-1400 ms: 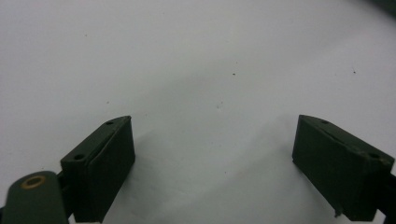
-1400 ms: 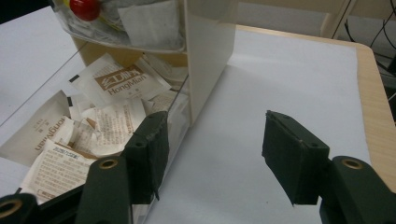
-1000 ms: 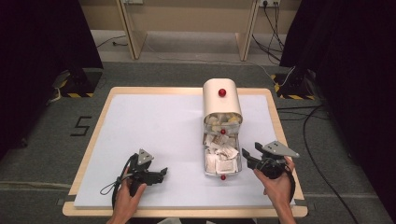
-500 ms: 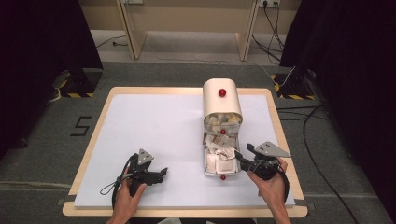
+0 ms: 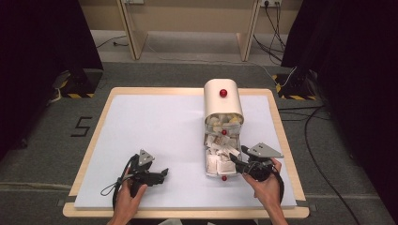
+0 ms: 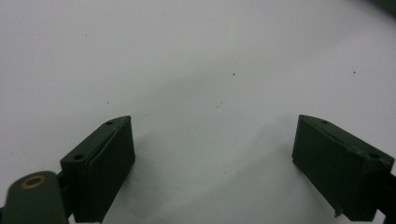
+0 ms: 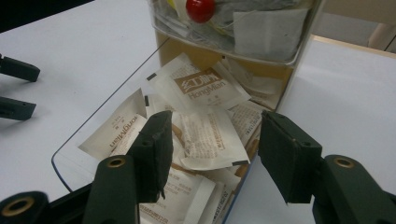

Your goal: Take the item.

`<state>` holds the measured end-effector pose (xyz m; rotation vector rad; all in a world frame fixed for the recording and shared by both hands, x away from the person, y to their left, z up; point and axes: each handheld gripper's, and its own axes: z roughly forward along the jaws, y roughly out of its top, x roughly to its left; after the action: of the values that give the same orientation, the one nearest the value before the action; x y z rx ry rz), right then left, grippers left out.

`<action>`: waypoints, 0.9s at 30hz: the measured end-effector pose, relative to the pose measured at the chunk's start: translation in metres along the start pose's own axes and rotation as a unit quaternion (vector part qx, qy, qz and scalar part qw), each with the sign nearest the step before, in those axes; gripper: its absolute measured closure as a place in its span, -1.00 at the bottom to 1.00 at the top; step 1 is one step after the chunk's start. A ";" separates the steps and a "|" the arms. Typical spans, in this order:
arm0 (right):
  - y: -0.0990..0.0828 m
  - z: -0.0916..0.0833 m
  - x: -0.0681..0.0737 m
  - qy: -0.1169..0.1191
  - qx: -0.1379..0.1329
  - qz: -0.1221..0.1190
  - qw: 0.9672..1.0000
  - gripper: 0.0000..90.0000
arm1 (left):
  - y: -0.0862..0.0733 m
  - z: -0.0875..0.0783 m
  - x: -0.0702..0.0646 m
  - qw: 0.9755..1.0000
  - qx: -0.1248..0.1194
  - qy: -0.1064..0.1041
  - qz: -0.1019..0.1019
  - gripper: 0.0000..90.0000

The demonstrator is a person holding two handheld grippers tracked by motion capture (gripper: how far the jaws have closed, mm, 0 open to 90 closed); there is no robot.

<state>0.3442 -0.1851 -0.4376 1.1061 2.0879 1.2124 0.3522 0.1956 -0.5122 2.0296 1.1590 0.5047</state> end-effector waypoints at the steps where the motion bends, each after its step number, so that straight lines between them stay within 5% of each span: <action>1: 0.000 0.000 0.000 0.000 0.000 0.000 1.000 0.02 | 0.000 0.000 0.000 1.000 0.000 0.000 0.000 -0.73; 27: -0.004 0.019 0.006 0.011 0.021 -0.007 1.000 0.06 | 0.000 0.000 0.000 1.000 0.000 0.000 0.000 -0.73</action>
<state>0.3535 -0.1718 -0.4506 1.0994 2.1440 1.1835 0.3522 0.1956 -0.5122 2.0299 1.1590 0.5047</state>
